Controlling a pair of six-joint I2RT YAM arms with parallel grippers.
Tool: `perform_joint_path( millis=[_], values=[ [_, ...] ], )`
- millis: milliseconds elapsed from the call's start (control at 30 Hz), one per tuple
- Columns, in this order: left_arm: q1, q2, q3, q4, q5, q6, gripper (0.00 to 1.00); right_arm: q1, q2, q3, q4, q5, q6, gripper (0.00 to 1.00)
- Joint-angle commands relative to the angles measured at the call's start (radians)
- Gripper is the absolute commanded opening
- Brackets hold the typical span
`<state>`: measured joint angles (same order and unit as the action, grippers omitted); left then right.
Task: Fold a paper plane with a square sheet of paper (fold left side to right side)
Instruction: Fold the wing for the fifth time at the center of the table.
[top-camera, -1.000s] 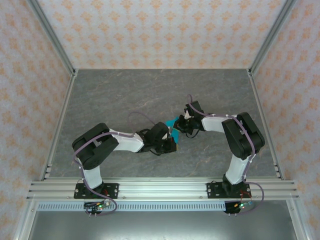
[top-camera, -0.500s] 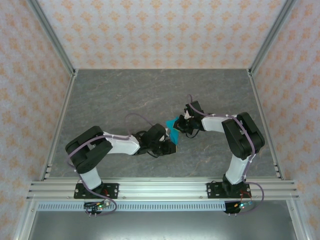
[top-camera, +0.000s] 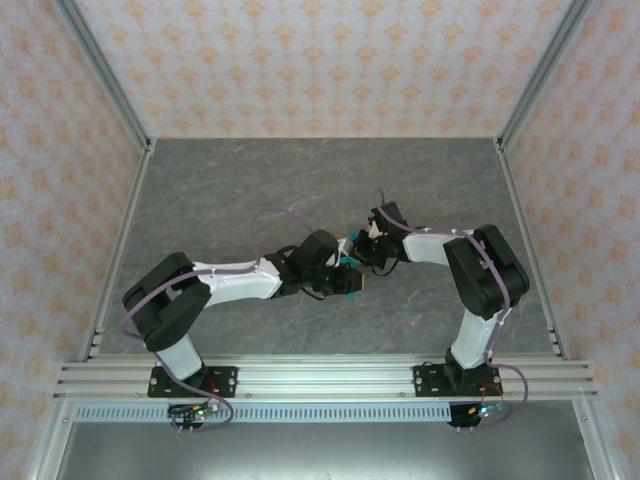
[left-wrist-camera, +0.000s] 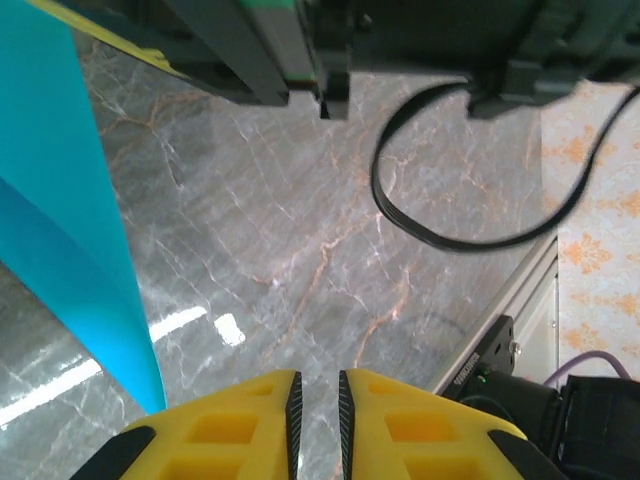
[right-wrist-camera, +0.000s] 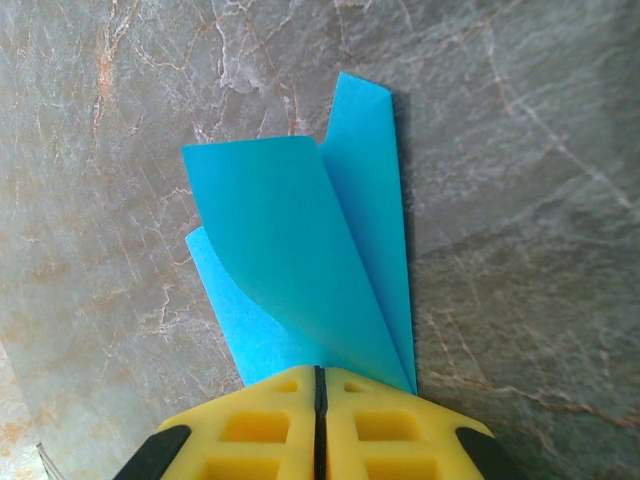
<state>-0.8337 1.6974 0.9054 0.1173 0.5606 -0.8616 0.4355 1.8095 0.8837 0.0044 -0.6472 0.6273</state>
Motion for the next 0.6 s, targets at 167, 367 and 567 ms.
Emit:
perform_joint_path(
  millis=[167, 367, 567],
  values=[
    [0.025, 0.095, 0.032, 0.013, 0.014, 0.024, 0.20, 0.001, 0.064, -0.026, -0.108, 0.078, -0.014, 0.09],
    [0.025, 0.117, 0.040, -0.012, 0.003, 0.036, 0.20, 0.001, 0.066, -0.026, -0.110, 0.080, -0.014, 0.09],
    [0.025, 0.128, 0.040, -0.050, -0.020, 0.048, 0.20, 0.000, 0.068, -0.025, -0.113, 0.080, -0.017, 0.09]
  ],
)
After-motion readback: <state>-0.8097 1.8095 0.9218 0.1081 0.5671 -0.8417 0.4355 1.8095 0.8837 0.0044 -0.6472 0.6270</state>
